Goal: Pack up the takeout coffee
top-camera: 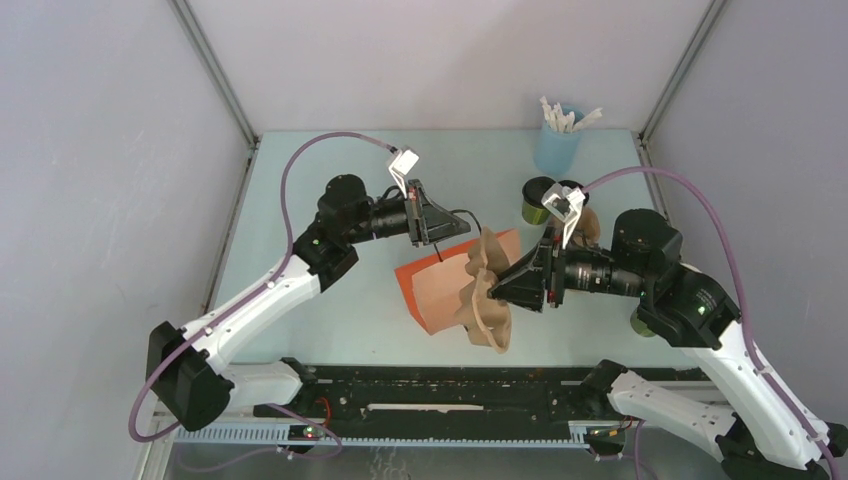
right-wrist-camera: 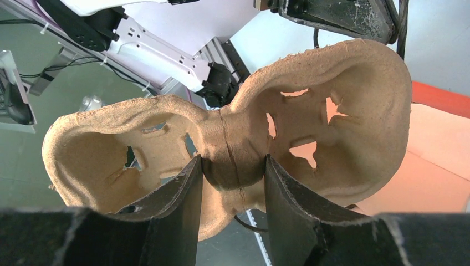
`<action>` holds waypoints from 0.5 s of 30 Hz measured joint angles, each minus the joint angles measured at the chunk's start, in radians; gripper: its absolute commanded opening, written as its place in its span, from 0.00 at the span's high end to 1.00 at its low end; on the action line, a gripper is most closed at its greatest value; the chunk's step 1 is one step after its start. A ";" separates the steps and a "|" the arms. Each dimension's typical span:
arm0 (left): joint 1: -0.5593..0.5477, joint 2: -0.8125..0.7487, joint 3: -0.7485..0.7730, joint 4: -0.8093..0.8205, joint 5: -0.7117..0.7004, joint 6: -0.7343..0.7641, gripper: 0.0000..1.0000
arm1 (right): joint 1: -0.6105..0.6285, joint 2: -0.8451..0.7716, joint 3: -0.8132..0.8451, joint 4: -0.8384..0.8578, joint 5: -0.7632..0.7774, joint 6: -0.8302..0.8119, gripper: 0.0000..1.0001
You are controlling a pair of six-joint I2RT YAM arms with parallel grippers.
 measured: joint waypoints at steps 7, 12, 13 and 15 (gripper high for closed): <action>0.000 -0.003 0.000 0.000 -0.005 -0.007 1.00 | -0.064 0.036 -0.020 0.002 -0.053 0.026 0.64; 0.000 -0.005 0.000 0.000 -0.011 -0.008 1.00 | -0.096 0.068 -0.058 0.016 -0.069 0.026 0.65; 0.000 -0.005 0.000 0.000 -0.014 -0.008 1.00 | -0.104 0.074 -0.066 0.014 -0.069 0.026 0.66; 0.001 -0.005 0.000 0.000 -0.015 -0.008 1.00 | -0.115 0.085 -0.073 0.010 -0.060 0.022 0.67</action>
